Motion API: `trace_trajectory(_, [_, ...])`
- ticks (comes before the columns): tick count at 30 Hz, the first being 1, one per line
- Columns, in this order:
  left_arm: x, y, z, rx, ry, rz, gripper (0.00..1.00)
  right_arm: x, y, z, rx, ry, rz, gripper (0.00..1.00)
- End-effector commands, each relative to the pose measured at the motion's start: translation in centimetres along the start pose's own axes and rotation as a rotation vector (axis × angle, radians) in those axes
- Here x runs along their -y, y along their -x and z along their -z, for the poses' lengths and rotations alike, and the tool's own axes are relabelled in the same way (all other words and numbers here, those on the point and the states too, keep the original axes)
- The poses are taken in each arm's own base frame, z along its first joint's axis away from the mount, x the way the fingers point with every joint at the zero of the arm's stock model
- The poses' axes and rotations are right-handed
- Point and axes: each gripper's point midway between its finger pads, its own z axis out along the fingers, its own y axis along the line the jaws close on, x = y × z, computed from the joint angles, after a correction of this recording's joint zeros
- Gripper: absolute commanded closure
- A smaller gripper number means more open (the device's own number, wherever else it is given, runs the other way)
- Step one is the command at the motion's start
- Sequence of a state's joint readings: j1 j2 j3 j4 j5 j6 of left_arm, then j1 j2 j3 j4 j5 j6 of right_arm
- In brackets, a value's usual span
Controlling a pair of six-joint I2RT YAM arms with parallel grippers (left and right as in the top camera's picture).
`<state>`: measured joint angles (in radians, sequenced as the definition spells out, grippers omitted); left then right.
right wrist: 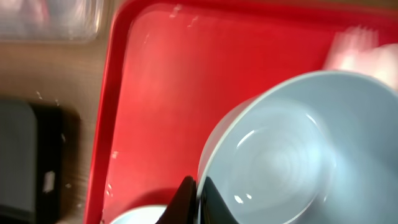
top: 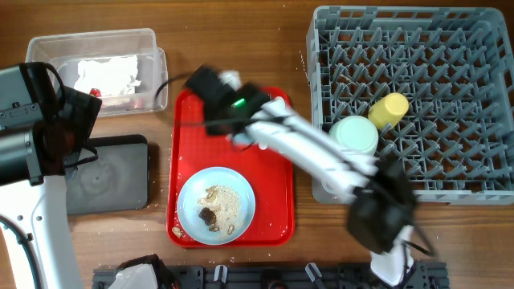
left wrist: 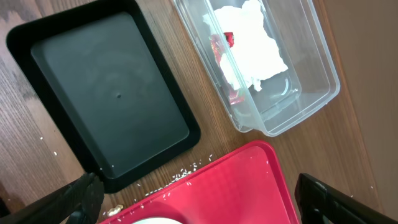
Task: Sort waste into correct bins and load items into the dishwasher rack
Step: 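Carry the light-blue bowl into the rack beside the green bowl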
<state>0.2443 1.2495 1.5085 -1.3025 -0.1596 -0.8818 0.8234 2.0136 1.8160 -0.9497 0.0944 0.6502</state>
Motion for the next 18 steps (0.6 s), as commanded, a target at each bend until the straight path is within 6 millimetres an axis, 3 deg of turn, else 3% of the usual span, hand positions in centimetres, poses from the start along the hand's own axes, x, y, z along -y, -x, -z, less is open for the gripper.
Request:
trace_trajectory(1, [-0.2, 0.4, 0.2, 0.017, 0.002, 0.022, 0.0, 3.9, 5.1, 9.1, 0.159, 0.06, -0.041, 0.96])
trace_trajectory(5, [-0.2, 0.4, 0.2, 0.017, 0.002, 0.022, 0.0, 10.1, 5.6, 14.4, 0.192, 0.01, -0.107, 0.96])
trace_trajectory(6, [-0.2, 0.4, 0.2, 0.017, 0.002, 0.022, 0.0, 12.6, 5.3, 16.0, 0.194, -0.02, -0.148, 0.96])
trace_trajectory(7, [-0.2, 0.4, 0.2, 0.017, 0.002, 0.022, 0.0, 16.5, 4.6, 18.2, 0.191, -0.068, -0.222, 0.96])
trace_trajectory(8, [-0.2, 0.4, 0.2, 0.017, 0.002, 0.022, 0.0, 18.7, 4.1, 19.3, 0.185, -0.094, -0.261, 0.96])
trace_trajectory(11, [-0.2, 0.4, 0.2, 0.017, 0.002, 0.022, 0.0, 22.8, 2.7, 21.1, 0.151, -0.096, -0.326, 0.96])
trace_trajectory(14, [-0.2, 0.4, 0.2, 0.017, 0.002, 0.022, 0.0, 25.3, 1.7, 21.9, 0.106, -0.017, -0.35, 0.96])
trace_trajectory(18, [-0.2, 0.4, 0.2, 0.017, 0.002, 0.022, 0.0, 26.5, 0.9, 21.6, 0.076, 0.182, -0.342, 0.96])
